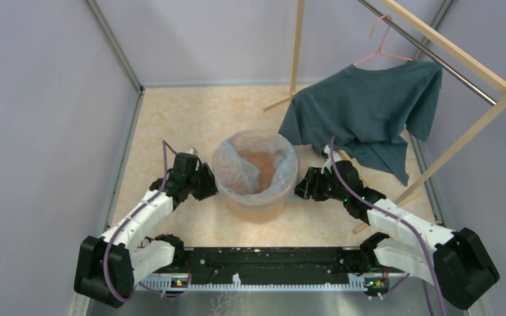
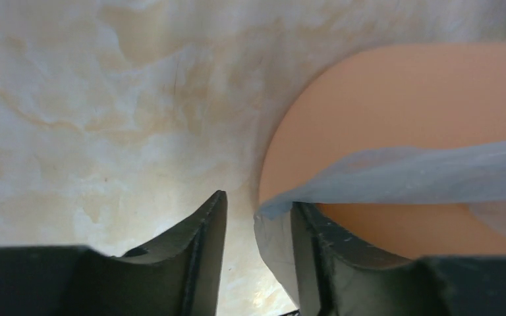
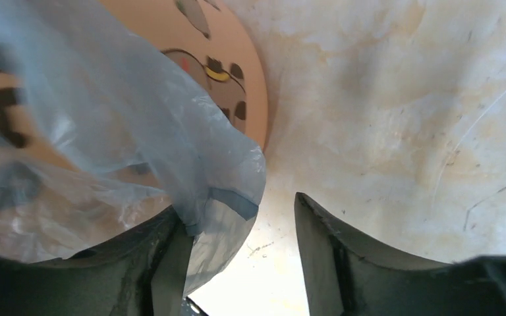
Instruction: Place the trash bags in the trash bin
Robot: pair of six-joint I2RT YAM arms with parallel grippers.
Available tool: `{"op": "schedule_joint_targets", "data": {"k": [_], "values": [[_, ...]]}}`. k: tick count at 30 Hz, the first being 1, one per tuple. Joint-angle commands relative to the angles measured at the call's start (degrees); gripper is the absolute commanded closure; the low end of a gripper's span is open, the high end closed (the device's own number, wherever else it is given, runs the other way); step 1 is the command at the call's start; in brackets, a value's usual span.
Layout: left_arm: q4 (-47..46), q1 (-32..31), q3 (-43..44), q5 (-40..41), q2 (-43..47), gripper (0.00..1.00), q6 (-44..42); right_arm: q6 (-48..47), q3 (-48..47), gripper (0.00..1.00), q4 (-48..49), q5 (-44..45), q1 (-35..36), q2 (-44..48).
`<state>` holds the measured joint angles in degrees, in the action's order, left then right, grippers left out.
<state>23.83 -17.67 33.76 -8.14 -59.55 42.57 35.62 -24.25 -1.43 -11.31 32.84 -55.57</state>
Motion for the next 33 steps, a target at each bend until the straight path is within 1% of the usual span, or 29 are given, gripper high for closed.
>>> {"op": "schedule_joint_targets", "data": {"k": [1, 4, 7, 9, 12, 16, 19, 21, 23, 25, 27, 29, 31, 33], "values": [[-6.1, 0.09, -5.48, -6.58, 0.22, 0.6, 3.97, 4.08, 2.59, 0.46, 13.62, -3.02, -0.34, -4.56], [-7.93, 0.09, -8.21, -6.94, 1.38, 0.72, 4.88, 3.61, 1.41, 0.58, 15.19, -2.54, -0.33, -9.38], [-8.34, 0.09, -9.31, -7.68, 1.21, 0.75, 5.07, 1.98, -0.72, 0.66, 14.32, -2.53, -0.32, -13.25], [-7.08, 0.09, -8.82, -7.61, 1.14, 0.77, 4.55, 0.48, -2.35, 0.67, 11.44, -1.94, -0.32, -13.71], [-4.82, 0.09, -8.12, -6.84, 3.46, 0.78, 4.17, -1.71, -4.1, 0.66, 7.14, 0.83, -0.37, -10.94], [-3.39, 0.09, -8.94, -5.74, 6.49, 0.78, 5.39, -4.54, -6.05, 0.62, 1.73, 5.32, -0.37, -5.25], [-7.01, 0.09, -13.08, -7.56, 7.21, 0.75, 8.22, -4.55, -4.48, 0.54, 2.41, 7.15, -0.4, -4.33], [-10.67, 0.09, -15.75, -9.94, 6.16, 0.75, 10.23, -3.64, -3.11, 0.5, 4.62, 6.14, -0.32, -6.58], [-13.37, 0.09, -17.2, -12.55, 4.65, 0.73, 10.93, -3.01, -3.39, 0.5, 6.08, 3.26, -0.35, -10.99], [-12.94, 0.09, -16.86, -12.88, 3.86, 0.73, 10.61, -3.88, -5.34, 0.48, 4.79, 0.67, -0.32, -14.61], [-11.4, 0.09, -16.04, -12.01, 4.76, 0.72, 9.91, -4.87, -6.47, 0.46, 2.64, 1.45, -0.39, -14.2], [-9.7, 0.09, -15.0, -10.87, 6.3, 0.68, 9.3, -6.13, -8.15, 0.39, -3.56, 5.78, -0.36, -11.02], [-7.89, 0.09, -13.73, -9.66, 7.74, 0.6, 8.76, -7.9, -11.57, 0.31, -11.34, 12.91, -0.33, -7.84], [-6.82, 0.09, -12.85, -8.92, 8.63, 0.54, 8.28, -9.39, -15.72, 0.22, -19.45, 20.55, -0.32, -5.52]]}}
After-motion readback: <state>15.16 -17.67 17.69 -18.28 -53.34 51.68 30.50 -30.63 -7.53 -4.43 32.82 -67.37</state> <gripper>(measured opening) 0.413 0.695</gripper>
